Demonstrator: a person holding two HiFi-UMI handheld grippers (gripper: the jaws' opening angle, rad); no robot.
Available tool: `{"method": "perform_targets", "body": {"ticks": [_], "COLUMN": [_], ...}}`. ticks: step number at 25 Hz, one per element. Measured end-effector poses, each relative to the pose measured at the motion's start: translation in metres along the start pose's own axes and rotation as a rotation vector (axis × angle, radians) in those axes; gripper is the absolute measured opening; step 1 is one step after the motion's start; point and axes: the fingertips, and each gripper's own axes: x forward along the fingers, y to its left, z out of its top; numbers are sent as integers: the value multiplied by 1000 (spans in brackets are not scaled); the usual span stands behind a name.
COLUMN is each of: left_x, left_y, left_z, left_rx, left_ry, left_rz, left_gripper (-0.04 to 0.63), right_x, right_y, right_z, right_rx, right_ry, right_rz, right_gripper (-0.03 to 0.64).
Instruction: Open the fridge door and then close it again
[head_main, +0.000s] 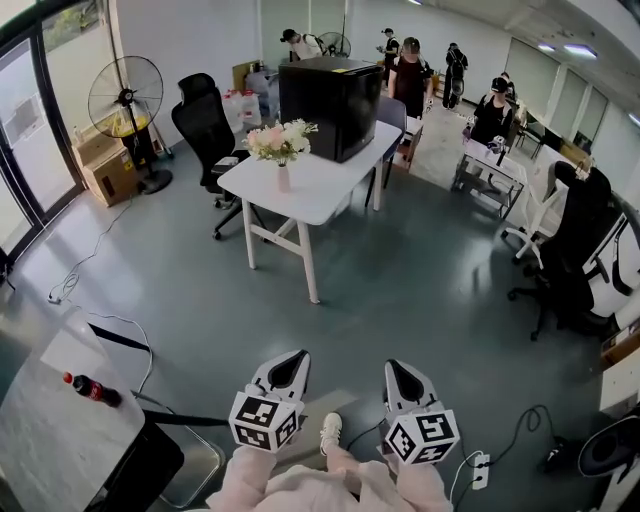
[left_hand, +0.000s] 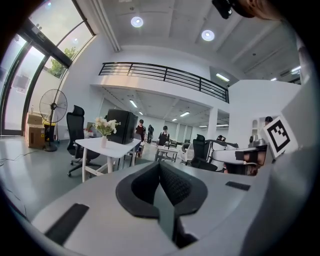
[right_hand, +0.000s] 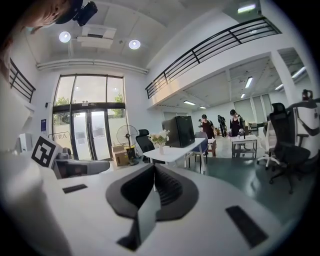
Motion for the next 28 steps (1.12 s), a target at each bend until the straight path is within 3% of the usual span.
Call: {"method": "perform_targets", "body": {"ticks": [18, 28], "left_x": [145, 182], "left_y": [57, 70], "left_z": [42, 44], "left_rx": [10, -2], "left_ry": [-21, -12], "left_rz": [74, 85], "left_gripper": [11, 11], "right_x": [149, 185], "right_y": [-80, -97], "right_z": [45, 47], "right_rx": [-44, -47], "right_ry": [-2, 18], "right_rz": [97, 123], "right_gripper": [12, 12]}}
